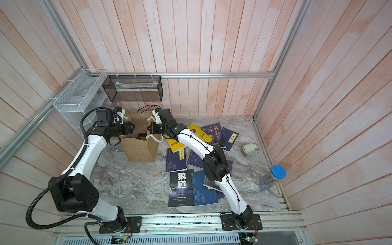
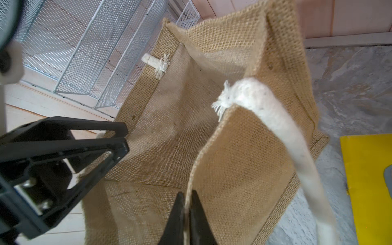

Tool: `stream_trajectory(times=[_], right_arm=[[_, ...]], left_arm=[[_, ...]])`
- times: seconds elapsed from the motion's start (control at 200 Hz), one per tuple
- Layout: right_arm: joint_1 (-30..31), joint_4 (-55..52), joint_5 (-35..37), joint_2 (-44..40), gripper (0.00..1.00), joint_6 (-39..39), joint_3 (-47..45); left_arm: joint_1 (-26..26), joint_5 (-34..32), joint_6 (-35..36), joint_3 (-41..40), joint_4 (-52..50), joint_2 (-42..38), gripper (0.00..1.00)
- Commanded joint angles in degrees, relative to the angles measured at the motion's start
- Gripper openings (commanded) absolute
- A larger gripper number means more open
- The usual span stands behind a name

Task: Put the books into the canvas bag
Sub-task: Place the book in the canvas bag.

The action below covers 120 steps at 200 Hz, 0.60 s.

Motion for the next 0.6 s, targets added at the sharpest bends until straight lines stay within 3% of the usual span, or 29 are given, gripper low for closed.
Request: stream_trajectory(times=[0.0, 0.28, 0.595], right_arm=[[-0.3, -1.3, 0.6, -4.2, 0.17, -1.4, -0.2], [-1.6, -6.5, 3.3, -10.2, 0.34, -5.2, -2.4], [-4.6, 7.0, 6.7, -27.7, 0.39, 0.1, -33.8]], left_arm=[[-0.1, 2.7, -0.6, 0.8, 0.2, -3.4, 0.52], [-4.1, 7.6, -6.1, 0.3, 1.4, -9.2, 0.52], [-16.9, 4.4, -12.2, -7.9, 3.3, -16.4, 0.52]])
